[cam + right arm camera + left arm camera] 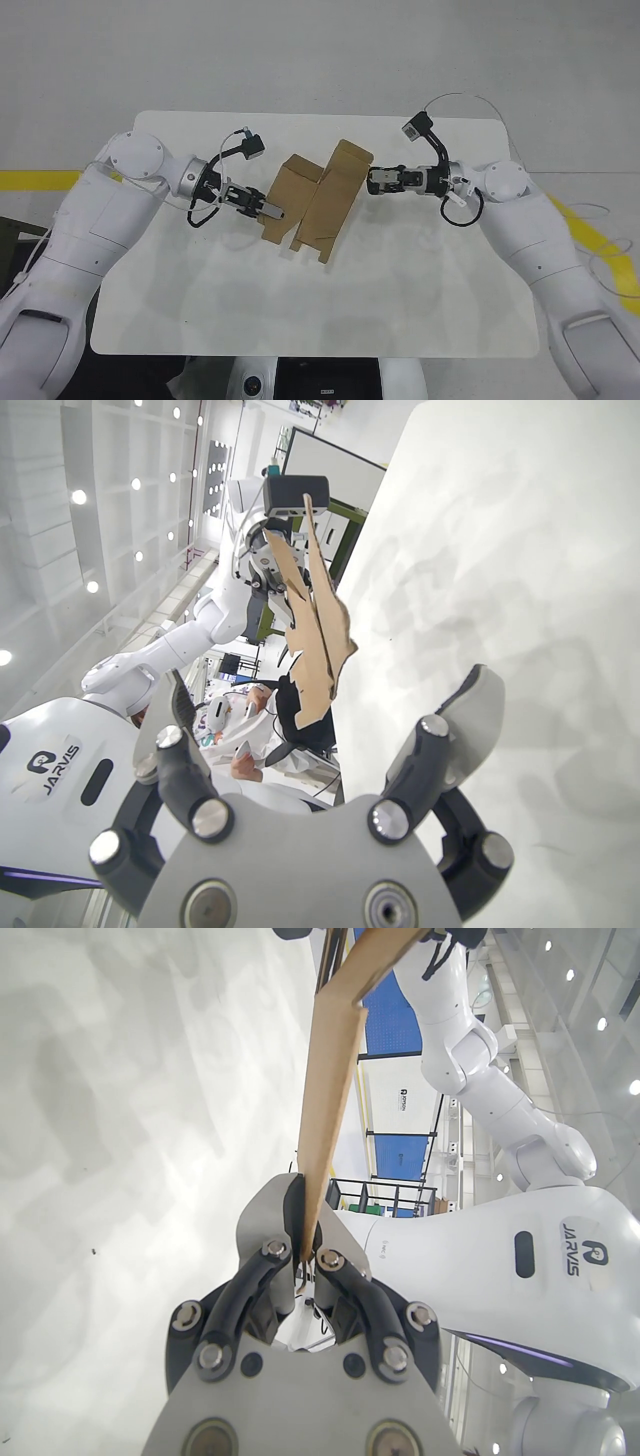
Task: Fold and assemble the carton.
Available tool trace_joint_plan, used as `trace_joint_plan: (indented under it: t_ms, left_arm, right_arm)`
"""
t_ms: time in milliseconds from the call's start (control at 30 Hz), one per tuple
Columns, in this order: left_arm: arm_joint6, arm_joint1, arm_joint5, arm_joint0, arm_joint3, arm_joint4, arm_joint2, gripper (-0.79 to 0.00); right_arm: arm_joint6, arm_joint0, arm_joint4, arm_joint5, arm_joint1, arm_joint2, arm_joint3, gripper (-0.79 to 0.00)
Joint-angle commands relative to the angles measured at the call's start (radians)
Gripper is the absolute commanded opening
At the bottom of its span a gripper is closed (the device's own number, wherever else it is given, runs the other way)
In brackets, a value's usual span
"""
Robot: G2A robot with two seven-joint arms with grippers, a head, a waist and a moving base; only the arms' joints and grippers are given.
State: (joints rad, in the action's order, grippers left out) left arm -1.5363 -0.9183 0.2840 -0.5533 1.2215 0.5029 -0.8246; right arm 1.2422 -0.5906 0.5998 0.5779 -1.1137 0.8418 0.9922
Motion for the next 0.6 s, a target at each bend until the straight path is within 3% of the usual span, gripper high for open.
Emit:
trace_joint_plan:
  t_ms: [0, 267, 300, 333, 400, 467, 567]
  left_arm:
    - [0.000, 0.004, 0.000, 0.003, 0.005, 0.008, 0.015, -0.785]
    - [0.000, 0.025, 0.000, 0.020, 0.028, 0.054, 0.090, -0.785]
    - [0.000, 0.027, 0.000, 0.023, 0.030, 0.060, 0.098, -0.785]
    - [0.000, 0.030, 0.000, 0.026, 0.031, 0.065, 0.105, -0.785]
    - [0.000, 0.034, 0.000, 0.033, 0.032, 0.076, 0.118, -0.785]
    - [0.000, 0.039, 0.000, 0.039, 0.034, 0.085, 0.129, -0.785]
    - [0.000, 0.044, 0.000, 0.046, 0.033, 0.099, 0.144, -0.785]
  right_arm:
    - [0.000, -0.002, -0.014, 0.000, 0.000, -0.006, 0.009, 0.000]
    - [-0.008, -0.004, -0.049, 0.009, 0.010, -0.038, 0.076, 0.000]
    - [-0.010, -0.003, -0.053, 0.010, 0.012, -0.041, 0.078, -0.055]
    - [-0.012, -0.002, -0.056, 0.012, 0.015, -0.045, 0.079, -0.052]
    - [-0.015, -0.002, -0.062, 0.016, 0.020, -0.050, 0.078, -0.154]
    - [-0.019, 0.000, -0.063, 0.019, 0.024, -0.056, 0.077, -0.369]
    - [-0.021, 0.000, -0.053, 0.021, 0.030, -0.064, 0.080, -0.548]
